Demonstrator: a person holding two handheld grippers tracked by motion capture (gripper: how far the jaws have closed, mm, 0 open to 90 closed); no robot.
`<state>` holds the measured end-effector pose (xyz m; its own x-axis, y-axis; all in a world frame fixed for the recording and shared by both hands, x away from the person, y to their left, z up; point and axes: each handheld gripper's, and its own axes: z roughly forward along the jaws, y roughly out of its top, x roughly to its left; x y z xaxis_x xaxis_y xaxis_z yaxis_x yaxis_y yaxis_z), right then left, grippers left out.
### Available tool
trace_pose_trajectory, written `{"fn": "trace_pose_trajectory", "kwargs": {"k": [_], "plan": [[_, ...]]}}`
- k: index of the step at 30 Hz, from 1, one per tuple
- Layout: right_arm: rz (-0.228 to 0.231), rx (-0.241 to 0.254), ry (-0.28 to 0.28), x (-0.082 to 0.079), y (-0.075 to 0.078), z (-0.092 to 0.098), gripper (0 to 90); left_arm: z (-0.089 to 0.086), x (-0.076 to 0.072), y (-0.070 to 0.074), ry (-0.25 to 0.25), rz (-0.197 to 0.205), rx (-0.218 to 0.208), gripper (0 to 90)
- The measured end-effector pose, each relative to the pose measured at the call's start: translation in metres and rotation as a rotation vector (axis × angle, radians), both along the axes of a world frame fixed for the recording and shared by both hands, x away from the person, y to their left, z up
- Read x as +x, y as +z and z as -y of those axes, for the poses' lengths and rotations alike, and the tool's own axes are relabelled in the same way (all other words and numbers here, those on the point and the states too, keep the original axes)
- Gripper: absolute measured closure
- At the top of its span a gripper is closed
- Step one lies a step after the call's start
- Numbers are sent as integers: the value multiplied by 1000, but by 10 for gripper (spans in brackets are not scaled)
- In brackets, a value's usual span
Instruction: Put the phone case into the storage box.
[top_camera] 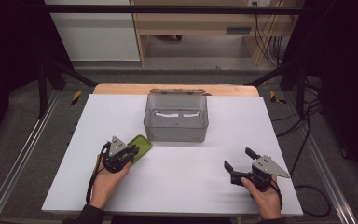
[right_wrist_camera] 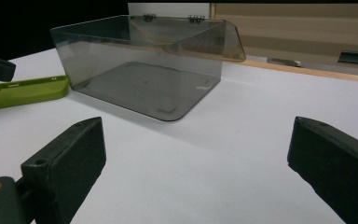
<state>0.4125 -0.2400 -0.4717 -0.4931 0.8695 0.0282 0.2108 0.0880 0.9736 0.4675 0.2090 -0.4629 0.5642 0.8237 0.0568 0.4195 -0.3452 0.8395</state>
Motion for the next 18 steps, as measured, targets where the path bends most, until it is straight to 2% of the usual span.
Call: {"fn": "trace_pose_trajectory", "kwargs": {"k": [5, 13, 18], "plan": [[-2, 5, -6, 1, 0, 2, 46, 1, 0, 1, 4, -5, 20, 896], [-4, -2, -3, 2, -1, 3, 47, 0, 5, 1, -2, -31, 16, 900], [2, -2, 5, 1, 1, 2, 50, 2, 13, 0, 5, -60, 50, 900]]}}
